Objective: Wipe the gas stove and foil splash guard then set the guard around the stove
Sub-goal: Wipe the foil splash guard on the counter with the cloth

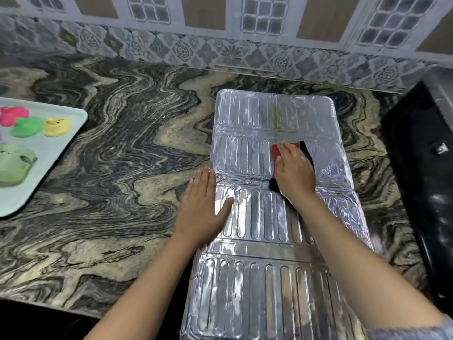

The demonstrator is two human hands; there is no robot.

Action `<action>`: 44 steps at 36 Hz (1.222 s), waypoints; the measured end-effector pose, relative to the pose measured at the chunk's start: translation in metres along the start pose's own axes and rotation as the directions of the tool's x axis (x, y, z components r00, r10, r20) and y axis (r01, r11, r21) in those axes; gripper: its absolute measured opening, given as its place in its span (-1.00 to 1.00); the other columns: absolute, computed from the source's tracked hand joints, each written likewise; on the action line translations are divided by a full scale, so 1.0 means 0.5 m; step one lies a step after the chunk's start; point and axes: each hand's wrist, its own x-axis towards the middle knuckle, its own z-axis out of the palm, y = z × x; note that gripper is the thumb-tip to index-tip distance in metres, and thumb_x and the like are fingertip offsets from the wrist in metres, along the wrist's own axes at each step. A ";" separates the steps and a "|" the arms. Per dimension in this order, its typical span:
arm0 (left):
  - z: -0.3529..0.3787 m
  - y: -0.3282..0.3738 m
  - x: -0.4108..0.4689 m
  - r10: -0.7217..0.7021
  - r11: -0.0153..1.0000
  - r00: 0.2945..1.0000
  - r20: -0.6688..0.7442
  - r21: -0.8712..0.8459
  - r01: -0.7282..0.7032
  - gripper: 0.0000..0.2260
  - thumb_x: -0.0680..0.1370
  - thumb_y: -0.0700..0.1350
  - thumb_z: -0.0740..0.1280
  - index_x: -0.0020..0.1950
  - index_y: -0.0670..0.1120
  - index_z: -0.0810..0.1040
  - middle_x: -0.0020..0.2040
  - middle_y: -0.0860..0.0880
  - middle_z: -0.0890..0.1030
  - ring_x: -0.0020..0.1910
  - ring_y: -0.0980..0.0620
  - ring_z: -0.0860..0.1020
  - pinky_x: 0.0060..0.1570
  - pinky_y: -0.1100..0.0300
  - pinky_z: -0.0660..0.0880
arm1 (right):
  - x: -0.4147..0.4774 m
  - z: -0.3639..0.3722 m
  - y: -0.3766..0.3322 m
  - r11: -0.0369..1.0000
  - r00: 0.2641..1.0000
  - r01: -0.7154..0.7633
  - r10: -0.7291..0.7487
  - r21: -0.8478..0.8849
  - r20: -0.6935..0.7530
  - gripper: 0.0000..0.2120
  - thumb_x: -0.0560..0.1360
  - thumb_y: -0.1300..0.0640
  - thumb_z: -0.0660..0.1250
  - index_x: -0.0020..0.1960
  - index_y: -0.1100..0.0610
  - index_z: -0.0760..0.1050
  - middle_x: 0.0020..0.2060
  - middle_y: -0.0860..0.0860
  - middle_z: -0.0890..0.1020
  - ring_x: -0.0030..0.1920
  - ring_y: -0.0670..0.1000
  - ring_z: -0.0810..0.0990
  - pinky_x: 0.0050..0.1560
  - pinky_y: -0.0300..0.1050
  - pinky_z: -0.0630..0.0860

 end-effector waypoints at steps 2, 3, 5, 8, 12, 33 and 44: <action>0.000 0.000 0.001 0.002 1.000 1.000 -0.001 -0.001 -0.002 -0.32 0.56 0.28 -0.14 0.52 -0.09 -0.26 0.52 -0.03 -0.29 0.49 0.07 -0.31 0.49 0.09 -0.21 | 0.000 0.008 -0.021 0.999 0.998 0.052 -0.052 0.006 0.021 -0.61 0.61 0.13 0.03 0.43 0.12 0.27 0.44 0.03 0.31 0.45 0.06 0.21 0.45 -0.05 0.08; -0.001 -0.001 0.002 0.002 1.000 1.000 0.001 0.001 -0.002 -0.32 0.56 0.28 -0.14 0.52 -0.09 -0.26 0.52 -0.03 -0.28 0.49 0.07 -0.30 0.49 0.10 -0.21 | 0.001 0.012 -0.031 0.997 0.996 0.083 -0.083 0.010 0.035 -0.61 0.61 0.13 0.03 0.43 0.12 0.27 0.44 0.03 0.31 0.45 0.06 0.21 0.45 -0.05 0.08; -0.002 0.005 0.006 0.011 1.000 1.000 0.000 0.005 -0.011 -0.32 0.56 0.27 -0.14 0.52 -0.10 -0.25 0.53 -0.03 -0.27 0.50 0.06 -0.29 0.48 0.11 -0.23 | 0.004 0.016 -0.047 0.990 0.988 0.142 -0.143 0.021 0.059 -0.61 0.61 0.14 0.04 0.42 0.13 0.27 0.43 0.03 0.31 0.45 0.05 0.21 0.45 -0.06 0.07; -0.003 0.017 0.011 0.020 1.000 1.000 -0.007 0.011 -0.020 -0.32 0.56 0.27 -0.14 0.52 -0.11 -0.25 0.53 -0.05 -0.25 0.50 0.05 -0.28 0.48 0.10 -0.23 | 0.016 0.024 -0.066 0.971 0.969 0.232 -0.235 0.059 0.069 -0.62 0.59 0.17 0.07 0.40 0.13 0.32 0.41 0.05 0.35 0.44 0.07 0.25 0.44 -0.05 0.10; -0.005 0.036 0.016 0.037 0.999 0.999 -0.019 -0.004 -0.037 -0.32 0.57 0.25 -0.10 0.52 -0.12 -0.23 0.54 -0.07 -0.23 0.51 0.04 -0.27 0.45 0.13 -0.28 | 0.034 0.034 -0.088 0.937 0.931 0.337 -0.346 0.091 0.115 -0.63 0.59 0.16 0.08 0.39 0.12 0.34 0.39 0.05 0.38 0.41 0.07 0.29 0.43 -0.06 0.14; 0.000 0.009 0.012 0.003 0.999 0.999 -0.042 -0.047 -0.005 -0.31 0.54 0.23 -0.11 0.51 -0.14 -0.24 0.54 -0.07 -0.23 0.51 0.03 -0.27 0.45 0.13 -0.30 | 0.094 0.099 -0.215 0.961 0.962 0.270 -0.272 0.067 0.032 -0.62 0.58 0.19 0.07 0.39 0.13 0.33 0.39 0.04 0.37 0.39 0.05 0.30 0.33 -0.09 0.19; 0.007 0.008 0.001 -0.027 0.999 1.000 -0.017 -0.019 0.026 -0.32 0.56 0.25 -0.12 0.50 -0.09 -0.31 0.52 -0.03 -0.31 0.49 0.06 -0.32 0.49 0.07 -0.23 | 0.066 0.035 -0.084 0.987 0.986 0.154 -0.156 0.037 0.062 -0.60 0.60 0.15 0.02 0.43 0.13 0.25 0.45 0.06 0.28 0.43 0.08 0.25 0.43 0.01 0.20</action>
